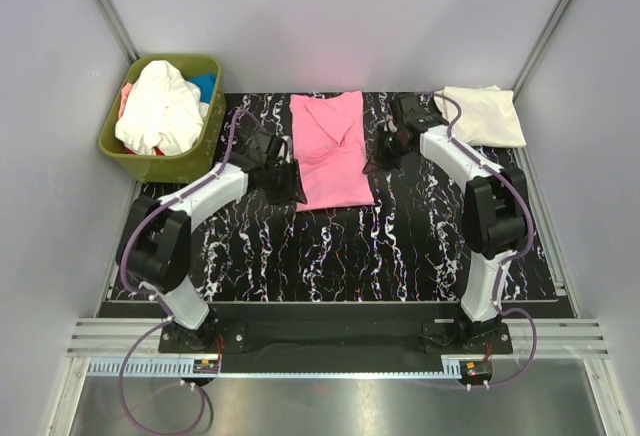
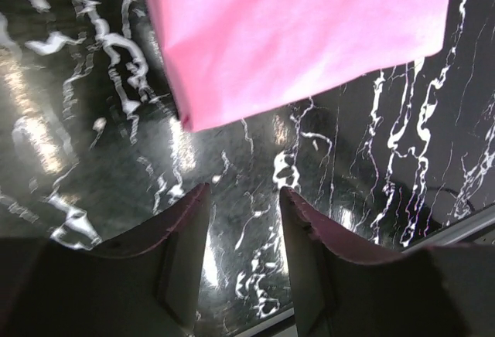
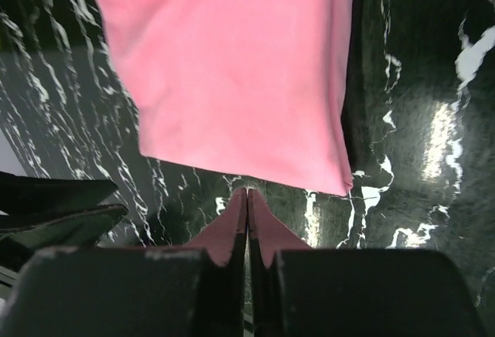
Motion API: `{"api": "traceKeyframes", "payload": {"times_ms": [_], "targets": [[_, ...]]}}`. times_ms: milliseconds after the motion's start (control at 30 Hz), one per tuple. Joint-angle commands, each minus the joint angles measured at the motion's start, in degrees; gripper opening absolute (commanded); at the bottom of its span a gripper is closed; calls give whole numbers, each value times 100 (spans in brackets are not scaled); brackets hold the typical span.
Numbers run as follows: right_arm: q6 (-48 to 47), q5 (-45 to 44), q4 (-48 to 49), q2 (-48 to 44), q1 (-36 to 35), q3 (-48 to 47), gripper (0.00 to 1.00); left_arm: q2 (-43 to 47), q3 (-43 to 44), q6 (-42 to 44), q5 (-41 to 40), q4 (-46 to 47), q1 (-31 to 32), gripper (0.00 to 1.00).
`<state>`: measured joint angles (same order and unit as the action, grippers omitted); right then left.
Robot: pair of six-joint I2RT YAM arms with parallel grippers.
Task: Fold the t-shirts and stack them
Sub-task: Fold the tshirt
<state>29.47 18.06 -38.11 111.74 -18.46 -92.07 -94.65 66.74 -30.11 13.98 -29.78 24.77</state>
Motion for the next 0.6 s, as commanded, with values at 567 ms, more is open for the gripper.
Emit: {"api": "traceKeyframes", "payload": {"times_ms": [567], "targets": [[-469, 137, 523, 507, 106, 1560, 0, -880, -240, -101, 237, 790, 133, 40]]}}
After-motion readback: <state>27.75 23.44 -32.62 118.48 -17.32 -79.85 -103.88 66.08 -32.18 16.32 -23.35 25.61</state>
